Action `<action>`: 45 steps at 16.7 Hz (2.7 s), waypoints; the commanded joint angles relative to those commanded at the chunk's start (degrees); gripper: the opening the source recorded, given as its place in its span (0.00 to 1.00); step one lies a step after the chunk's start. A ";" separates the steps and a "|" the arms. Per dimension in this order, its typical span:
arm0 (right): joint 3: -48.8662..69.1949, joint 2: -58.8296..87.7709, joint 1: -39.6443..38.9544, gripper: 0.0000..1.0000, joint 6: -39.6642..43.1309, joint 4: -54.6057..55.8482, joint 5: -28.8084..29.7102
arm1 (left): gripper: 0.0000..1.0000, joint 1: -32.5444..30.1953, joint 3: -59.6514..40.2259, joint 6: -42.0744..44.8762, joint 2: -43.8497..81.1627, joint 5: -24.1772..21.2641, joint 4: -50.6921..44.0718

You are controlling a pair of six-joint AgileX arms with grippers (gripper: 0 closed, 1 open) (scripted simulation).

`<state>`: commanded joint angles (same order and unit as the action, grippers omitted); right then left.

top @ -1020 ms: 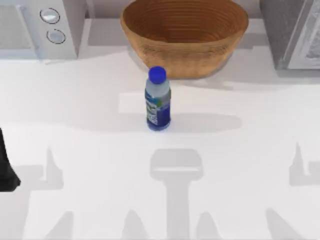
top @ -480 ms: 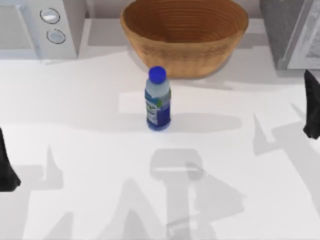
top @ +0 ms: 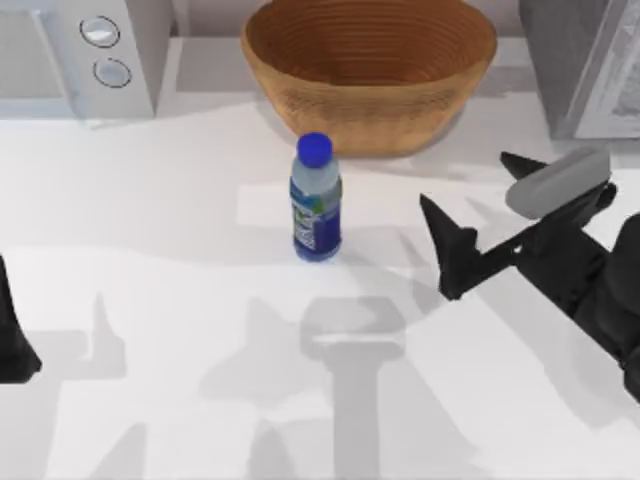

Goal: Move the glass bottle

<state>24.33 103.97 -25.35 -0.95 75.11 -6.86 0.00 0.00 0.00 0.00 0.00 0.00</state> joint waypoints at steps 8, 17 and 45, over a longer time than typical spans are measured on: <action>8.80 28.13 -7.56 1.00 0.75 22.64 -2.45 | 1.00 0.00 0.00 0.00 0.00 0.00 0.00; 11.27 29.89 -8.08 1.00 0.81 22.50 -2.46 | 1.00 0.00 0.00 0.00 0.00 0.00 0.00; 34.04 35.54 -10.59 0.10 0.85 5.40 0.02 | 1.00 0.00 0.00 0.00 0.00 0.00 0.00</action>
<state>58.37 139.52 -35.94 -0.10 80.51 -6.84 0.00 0.00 0.00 0.00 0.00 0.00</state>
